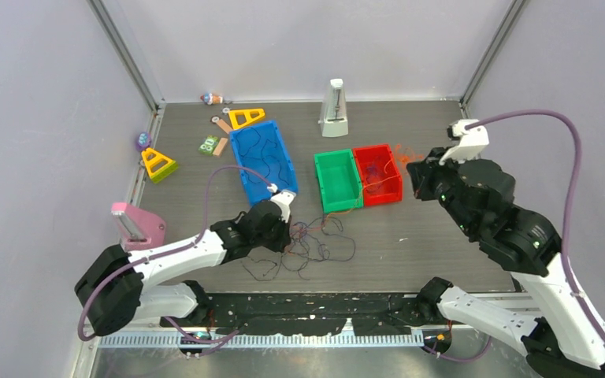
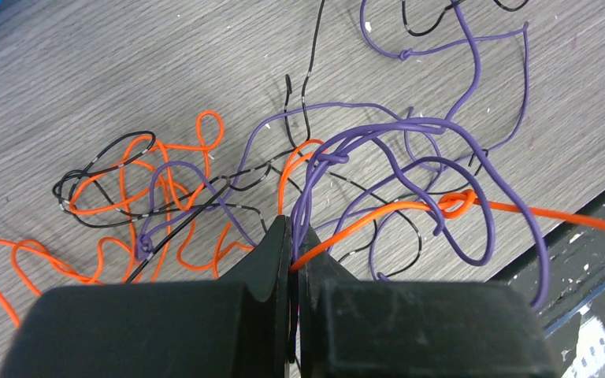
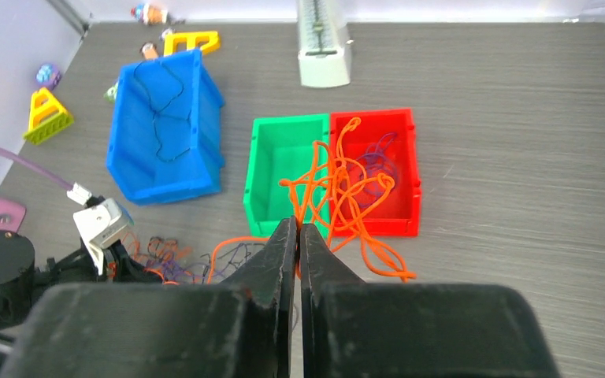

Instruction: Untangle the cables

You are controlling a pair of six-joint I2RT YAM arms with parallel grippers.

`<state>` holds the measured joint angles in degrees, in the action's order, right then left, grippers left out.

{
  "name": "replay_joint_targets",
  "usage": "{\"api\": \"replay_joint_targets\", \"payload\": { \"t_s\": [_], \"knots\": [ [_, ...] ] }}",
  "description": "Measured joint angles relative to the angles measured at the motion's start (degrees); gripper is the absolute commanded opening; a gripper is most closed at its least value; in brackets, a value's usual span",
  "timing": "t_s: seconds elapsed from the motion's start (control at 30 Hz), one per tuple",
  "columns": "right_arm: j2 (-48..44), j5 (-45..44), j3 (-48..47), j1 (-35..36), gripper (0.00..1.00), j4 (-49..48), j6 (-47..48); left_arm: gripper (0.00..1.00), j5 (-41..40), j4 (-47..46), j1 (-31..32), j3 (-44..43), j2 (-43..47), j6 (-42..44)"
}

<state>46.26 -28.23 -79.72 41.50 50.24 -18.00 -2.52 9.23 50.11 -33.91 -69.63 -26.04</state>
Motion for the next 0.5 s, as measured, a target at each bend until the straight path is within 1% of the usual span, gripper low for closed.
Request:
{"api": "replay_joint_targets", "payload": {
  "t_s": [0.1,0.27,0.5],
  "knots": [
    [2.01,3.43,2.23,0.00,0.05,-2.14,0.13,0.00,0.02,1.46,0.00,-0.37,1.25,0.98],
    [8.31,7.45,6.14,-0.15,0.05,-7.67,-0.02,0.00,0.11,2.54,0.00,-0.57,3.91,1.75],
    [22.12,11.67,7.30,-1.42,0.05,-15.43,-0.57,0.00,1.29,2.93,0.00,-0.55,6.82,2.99]
  ]
}}
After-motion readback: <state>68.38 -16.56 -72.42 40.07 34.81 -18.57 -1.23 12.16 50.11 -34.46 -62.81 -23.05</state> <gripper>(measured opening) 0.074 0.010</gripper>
